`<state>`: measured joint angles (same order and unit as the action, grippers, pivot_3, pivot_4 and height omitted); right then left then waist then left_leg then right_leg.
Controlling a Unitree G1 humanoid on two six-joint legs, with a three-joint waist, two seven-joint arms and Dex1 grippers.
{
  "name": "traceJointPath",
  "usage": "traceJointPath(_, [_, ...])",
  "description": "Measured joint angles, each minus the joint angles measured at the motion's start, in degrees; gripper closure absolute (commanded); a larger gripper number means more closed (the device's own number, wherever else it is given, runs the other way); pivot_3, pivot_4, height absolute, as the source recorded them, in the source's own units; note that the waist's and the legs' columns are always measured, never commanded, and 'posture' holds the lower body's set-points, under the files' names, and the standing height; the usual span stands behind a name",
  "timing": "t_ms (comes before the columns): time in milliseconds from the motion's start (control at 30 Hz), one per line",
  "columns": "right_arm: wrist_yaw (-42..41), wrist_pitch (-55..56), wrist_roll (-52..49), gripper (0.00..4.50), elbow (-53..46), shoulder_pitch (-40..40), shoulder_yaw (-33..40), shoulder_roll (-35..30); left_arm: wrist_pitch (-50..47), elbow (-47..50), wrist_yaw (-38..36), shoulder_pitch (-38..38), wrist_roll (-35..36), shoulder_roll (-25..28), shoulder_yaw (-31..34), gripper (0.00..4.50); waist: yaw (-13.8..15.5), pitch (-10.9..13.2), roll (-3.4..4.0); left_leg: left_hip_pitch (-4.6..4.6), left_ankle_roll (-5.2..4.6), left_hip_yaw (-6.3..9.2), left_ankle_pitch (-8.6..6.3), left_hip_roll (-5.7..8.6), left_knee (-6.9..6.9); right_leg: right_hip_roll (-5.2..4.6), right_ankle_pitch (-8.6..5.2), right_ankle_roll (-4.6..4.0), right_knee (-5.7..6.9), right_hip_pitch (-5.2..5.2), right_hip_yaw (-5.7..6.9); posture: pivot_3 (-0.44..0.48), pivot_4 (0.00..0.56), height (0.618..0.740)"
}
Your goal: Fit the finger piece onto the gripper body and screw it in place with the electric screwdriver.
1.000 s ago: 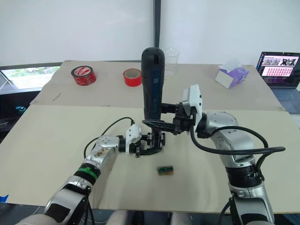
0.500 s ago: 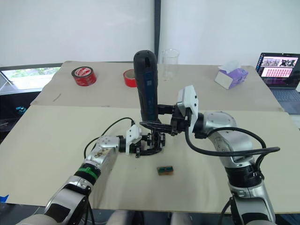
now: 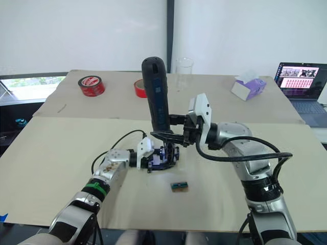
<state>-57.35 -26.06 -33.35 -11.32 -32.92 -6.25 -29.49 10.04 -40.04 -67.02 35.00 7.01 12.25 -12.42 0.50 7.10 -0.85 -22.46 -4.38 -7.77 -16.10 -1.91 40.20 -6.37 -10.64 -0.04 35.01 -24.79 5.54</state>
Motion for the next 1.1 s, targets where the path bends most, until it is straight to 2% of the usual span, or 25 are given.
traceJointPath(167, [-0.1, 0.0, 0.0, 2.57, 0.1, 0.4, 0.0, 0.0, 0.0, -0.2, -0.1, -0.1, -0.1, 0.0, 0.0, 2.19, 0.0, 0.0, 0.00, 0.37, 0.01, 0.01, -0.01, 0.00, -0.25, -0.09, -0.09, 0.02, -0.08, 0.32, 0.00, 0.000, 0.150, 0.740])
traceJointPath(500, [-1.5, 1.5, -0.1, 2.57, 0.0, 0.5, 0.3, 0.1, 0.0, -0.3, -0.3, -0.1, 0.0, 0.1, 0.0, 2.19, 0.0, 0.0, 0.00, 0.37, 0.02, 0.03, -0.01, 0.00, -0.30, -0.13, -0.12, 0.03, -0.10, 0.31, 0.00, 0.000, 0.150, 0.740])
traceJointPath(833, [-4.3, 0.1, -2.8, 2.57, 0.1, -0.9, 2.6, -0.4, 0.6, 0.5, -1.1, -0.2, 0.0, 0.1, 0.1, 2.19, 0.0, 0.1, 0.05, -0.38, 0.04, -0.01, 0.03, 0.04, -0.26, -0.10, -0.08, -0.02, -0.03, -0.42, 0.02, 0.000, 0.150, 0.740])
traceJointPath(1100, [-6.5, 0.9, -5.9, 2.57, -0.6, -3.2, 5.5, 0.3, 0.8, 0.3, -0.8, -0.1, -0.3, 0.1, -0.3, 2.19, 0.0, 0.2, 0.14, -0.39, 0.03, 0.00, 0.02, 0.06, -0.20, -0.08, -0.08, -0.01, -0.03, -0.39, 0.07, 0.000, 0.150, 0.740])
